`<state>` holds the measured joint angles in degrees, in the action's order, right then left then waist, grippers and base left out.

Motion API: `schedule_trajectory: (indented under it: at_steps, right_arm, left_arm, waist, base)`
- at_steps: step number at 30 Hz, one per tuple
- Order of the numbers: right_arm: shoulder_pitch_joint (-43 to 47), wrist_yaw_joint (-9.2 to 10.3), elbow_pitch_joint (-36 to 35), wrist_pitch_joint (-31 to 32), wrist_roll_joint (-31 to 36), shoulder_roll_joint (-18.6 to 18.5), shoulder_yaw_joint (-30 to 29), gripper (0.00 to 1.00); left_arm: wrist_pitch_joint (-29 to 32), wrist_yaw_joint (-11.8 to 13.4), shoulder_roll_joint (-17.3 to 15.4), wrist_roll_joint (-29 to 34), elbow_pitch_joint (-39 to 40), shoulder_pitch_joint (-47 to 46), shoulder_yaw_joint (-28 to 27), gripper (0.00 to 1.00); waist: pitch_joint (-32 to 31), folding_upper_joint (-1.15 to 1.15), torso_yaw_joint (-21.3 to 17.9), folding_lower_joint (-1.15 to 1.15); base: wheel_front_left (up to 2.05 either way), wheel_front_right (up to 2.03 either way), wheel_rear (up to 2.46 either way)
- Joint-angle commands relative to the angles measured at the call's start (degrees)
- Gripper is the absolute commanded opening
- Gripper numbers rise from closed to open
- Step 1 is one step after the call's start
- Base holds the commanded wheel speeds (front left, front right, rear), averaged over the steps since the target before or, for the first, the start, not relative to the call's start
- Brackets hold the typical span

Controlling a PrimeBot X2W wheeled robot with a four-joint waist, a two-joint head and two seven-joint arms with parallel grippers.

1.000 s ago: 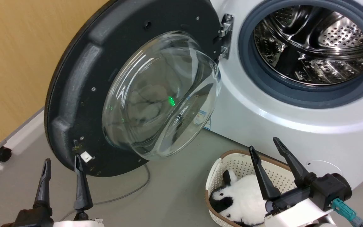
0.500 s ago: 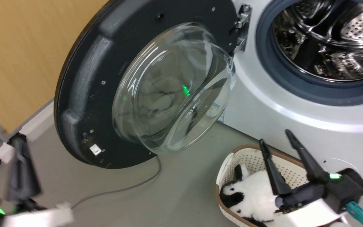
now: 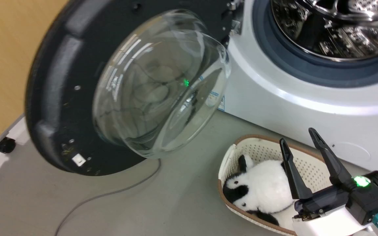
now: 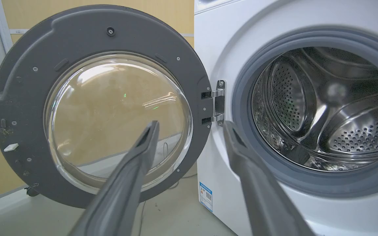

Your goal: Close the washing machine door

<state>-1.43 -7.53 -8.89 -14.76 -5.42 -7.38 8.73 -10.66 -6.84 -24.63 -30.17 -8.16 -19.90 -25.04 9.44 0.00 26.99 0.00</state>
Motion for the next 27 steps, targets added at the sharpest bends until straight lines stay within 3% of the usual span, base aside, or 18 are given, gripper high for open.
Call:
schedule_trajectory:
  at_steps: [1, 6, 7, 8, 14, 20, 27]
  right_arm:
    - [-0.98, 0.04, -0.29, -0.24, 0.27, -0.40, 0.11, 1.00]
    - [-1.63, 0.04, -0.19, -0.24, 0.23, -0.63, 0.26, 1.00]
    - [-1.63, 0.04, -0.19, -0.24, 0.23, -0.63, 0.26, 1.00]
    - [-1.80, 0.04, -0.15, -0.24, 0.21, -0.59, 0.29, 1.00]
    - [-1.81, 0.04, 0.05, -0.24, 0.16, -0.30, 0.16, 1.00]
    - [-1.42, 0.04, 0.49, -0.24, -0.04, 0.58, 0.04, 1.00]
    - [-0.51, 0.04, 1.10, -0.24, -0.46, 1.94, -0.08, 1.00]
  left_arm:
    - [3.20, -0.47, -0.79, -4.90, -3.61, -2.92, 0.30, 0.00]
    - [16.04, -0.60, -0.38, -22.28, -14.81, -9.86, -2.01, 0.00]
    - [16.04, -0.60, -0.38, -22.28, -14.81, -9.86, -2.01, 0.00]
    - [21.26, -0.20, -0.02, -27.25, -18.83, -11.67, -3.12, 0.00]
    - [33.39, 1.87, 1.63, -36.24, -25.10, -13.64, -4.36, 0.00]
    - [45.67, 3.00, 3.51, -41.90, -25.77, -10.90, -3.38, 0.00]
    - [60.46, 2.23, 6.56, -48.59, -18.02, -4.87, -1.08, 0.00]
  waist:
    - [1.13, 0.00, -1.22, 0.00]
    - [1.91, 0.00, -2.36, 0.00]
    - [1.91, 0.00, -2.36, 0.00]
    - [1.98, 0.00, -2.74, 0.00]
    - [1.58, 0.00, -3.28, 0.00]
    - [-0.14, 0.00, -3.71, 0.00]
    - [-2.85, 0.00, -4.53, 0.00]
  base:
    - [0.00, 0.00, 0.00]
    - [0.00, 0.00, 0.00]
    - [0.00, 0.00, 0.00]
    - [0.00, 0.00, 0.00]
    - [0.00, 0.00, 0.00]
    - [0.00, 0.00, 0.00]
    - [0.00, 0.00, 0.00]
